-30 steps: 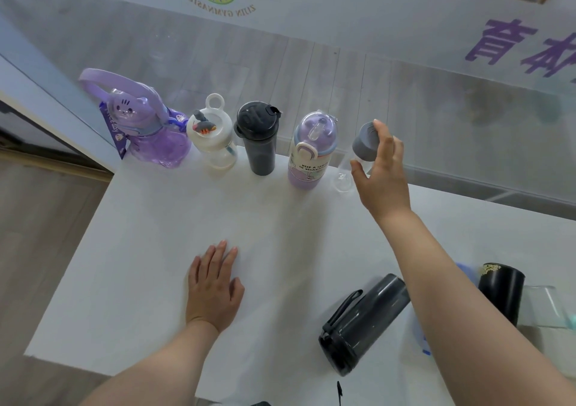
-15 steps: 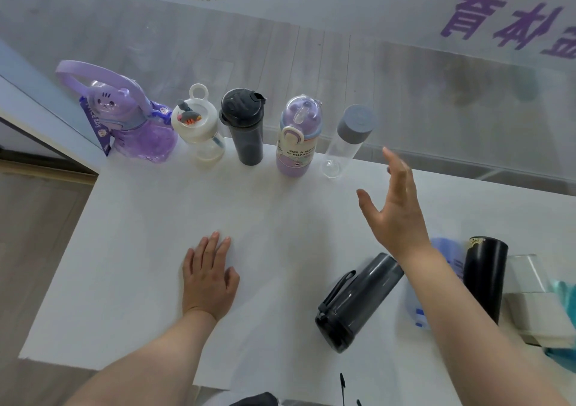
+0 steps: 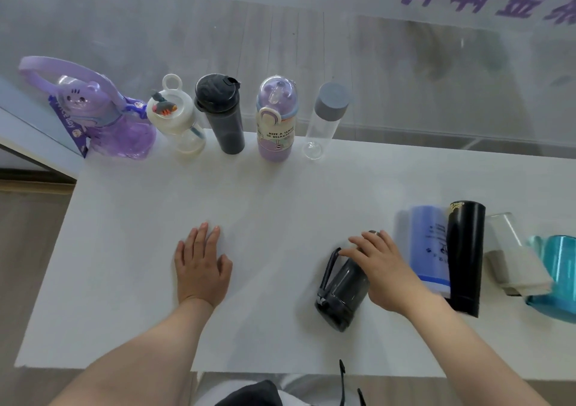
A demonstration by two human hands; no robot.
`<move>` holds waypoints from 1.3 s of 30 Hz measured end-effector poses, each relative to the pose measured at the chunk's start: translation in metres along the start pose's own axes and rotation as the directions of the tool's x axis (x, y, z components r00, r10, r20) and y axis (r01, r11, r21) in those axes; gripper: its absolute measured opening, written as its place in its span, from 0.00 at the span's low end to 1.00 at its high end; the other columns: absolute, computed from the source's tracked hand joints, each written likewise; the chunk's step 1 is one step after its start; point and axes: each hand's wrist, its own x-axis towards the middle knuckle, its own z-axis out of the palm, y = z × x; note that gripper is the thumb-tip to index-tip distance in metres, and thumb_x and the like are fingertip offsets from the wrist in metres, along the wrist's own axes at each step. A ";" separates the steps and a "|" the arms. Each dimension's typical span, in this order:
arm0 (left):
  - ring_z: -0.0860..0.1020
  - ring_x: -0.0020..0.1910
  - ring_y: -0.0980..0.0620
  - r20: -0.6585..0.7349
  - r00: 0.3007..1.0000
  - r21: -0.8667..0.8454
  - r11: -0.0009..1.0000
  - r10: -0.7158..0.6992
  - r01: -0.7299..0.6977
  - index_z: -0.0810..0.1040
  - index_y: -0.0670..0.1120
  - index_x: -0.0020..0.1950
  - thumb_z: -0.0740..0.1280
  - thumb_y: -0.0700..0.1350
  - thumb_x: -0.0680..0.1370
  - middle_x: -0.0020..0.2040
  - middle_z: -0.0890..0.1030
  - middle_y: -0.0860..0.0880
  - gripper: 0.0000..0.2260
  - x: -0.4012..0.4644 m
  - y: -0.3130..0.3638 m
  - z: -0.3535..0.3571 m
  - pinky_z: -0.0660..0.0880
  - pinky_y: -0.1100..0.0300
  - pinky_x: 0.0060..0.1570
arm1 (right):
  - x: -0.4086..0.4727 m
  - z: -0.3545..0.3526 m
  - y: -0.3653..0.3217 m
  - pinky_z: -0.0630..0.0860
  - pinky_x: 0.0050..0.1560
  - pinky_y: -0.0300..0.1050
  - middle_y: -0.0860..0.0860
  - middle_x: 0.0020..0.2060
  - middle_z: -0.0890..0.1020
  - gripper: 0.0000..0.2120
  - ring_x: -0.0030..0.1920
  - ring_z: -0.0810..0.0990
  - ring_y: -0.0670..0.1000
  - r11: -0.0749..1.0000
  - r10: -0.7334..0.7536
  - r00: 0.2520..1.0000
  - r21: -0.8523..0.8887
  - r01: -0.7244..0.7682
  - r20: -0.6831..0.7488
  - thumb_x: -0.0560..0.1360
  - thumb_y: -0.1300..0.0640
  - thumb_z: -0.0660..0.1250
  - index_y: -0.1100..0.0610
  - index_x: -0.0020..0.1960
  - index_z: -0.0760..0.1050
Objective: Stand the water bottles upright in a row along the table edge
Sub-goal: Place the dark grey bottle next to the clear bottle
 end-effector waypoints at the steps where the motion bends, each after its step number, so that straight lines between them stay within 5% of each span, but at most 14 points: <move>1: 0.63 0.73 0.43 -0.004 1.000 -0.001 1.000 0.003 -0.003 0.68 0.46 0.72 0.53 0.51 0.72 0.73 0.68 0.43 0.28 0.000 0.000 0.000 0.54 0.43 0.72 | -0.003 0.003 0.001 0.40 0.75 0.57 0.51 0.75 0.60 0.39 0.76 0.51 0.58 1.000 -0.004 1.000 -0.028 0.005 0.029 0.66 0.67 0.60 0.45 0.74 0.60; 5: 0.63 0.73 0.44 -0.007 1.000 0.007 1.000 0.007 -0.007 0.67 0.47 0.72 0.54 0.51 0.73 0.74 0.67 0.44 0.28 -0.001 -0.001 0.001 0.53 0.44 0.73 | -0.009 0.017 0.001 0.47 0.71 0.62 0.55 0.72 0.67 0.42 0.73 0.61 0.62 0.987 -0.042 0.999 -0.153 0.046 0.033 0.60 0.65 0.68 0.46 0.72 0.63; 11: 0.62 0.74 0.44 -0.006 1.000 0.004 1.000 0.010 -0.009 0.67 0.47 0.73 0.54 0.51 0.73 0.74 0.67 0.44 0.28 -0.001 -0.002 0.002 0.52 0.44 0.73 | -0.010 0.021 -0.004 0.55 0.72 0.67 0.54 0.68 0.72 0.36 0.70 0.66 0.62 0.995 0.010 1.000 -0.099 -0.011 -0.011 0.62 0.59 0.74 0.48 0.68 0.66; 17: 0.63 0.74 0.43 -0.006 1.000 0.002 1.000 0.011 -0.011 0.67 0.47 0.72 0.53 0.51 0.73 0.74 0.67 0.44 0.28 -0.001 -0.002 0.002 0.53 0.44 0.73 | -0.012 0.016 -0.013 0.55 0.74 0.59 0.49 0.68 0.69 0.32 0.70 0.63 0.55 0.973 0.138 0.982 0.201 -0.111 -0.126 0.68 0.51 0.73 0.46 0.70 0.65; 24: 0.63 0.73 0.43 -0.009 1.000 0.007 1.000 0.008 -0.008 0.67 0.47 0.72 0.53 0.51 0.73 0.74 0.67 0.44 0.28 -0.001 -0.002 0.002 0.53 0.44 0.73 | -0.014 0.003 -0.035 0.67 0.59 0.29 0.39 0.61 0.73 0.30 0.61 0.72 0.39 0.615 0.376 0.905 0.784 -0.082 -0.200 0.71 0.51 0.74 0.44 0.69 0.65; 27: 0.63 0.73 0.43 -0.008 1.000 0.007 1.000 0.010 -0.010 0.67 0.47 0.72 0.53 0.51 0.73 0.74 0.67 0.44 0.28 -0.001 -0.002 0.002 0.53 0.44 0.73 | -0.013 0.009 -0.038 0.70 0.56 0.30 0.40 0.57 0.77 0.28 0.57 0.76 0.41 0.488 0.447 0.879 0.869 -0.080 -0.169 0.71 0.54 0.74 0.46 0.67 0.68; 32: 0.63 0.73 0.43 -0.005 1.000 0.000 1.000 0.008 -0.008 0.68 0.47 0.72 0.53 0.51 0.73 0.74 0.68 0.44 0.28 -0.001 -0.002 0.001 0.54 0.44 0.72 | -0.016 0.026 -0.031 0.77 0.57 0.48 0.45 0.47 0.83 0.14 0.52 0.80 0.44 0.356 0.550 0.831 0.923 -0.146 -0.080 0.68 0.53 0.74 0.50 0.53 0.79; 39: 0.63 0.73 0.43 0.005 1.000 0.002 1.000 0.003 -0.003 0.67 0.47 0.72 0.53 0.51 0.73 0.74 0.67 0.44 0.28 -0.001 -0.001 0.001 0.52 0.45 0.72 | -0.009 0.028 -0.031 0.74 0.48 0.32 0.38 0.43 0.82 0.13 0.48 0.80 0.41 0.316 0.586 0.802 0.943 -0.102 -0.110 0.70 0.63 0.75 0.47 0.46 0.78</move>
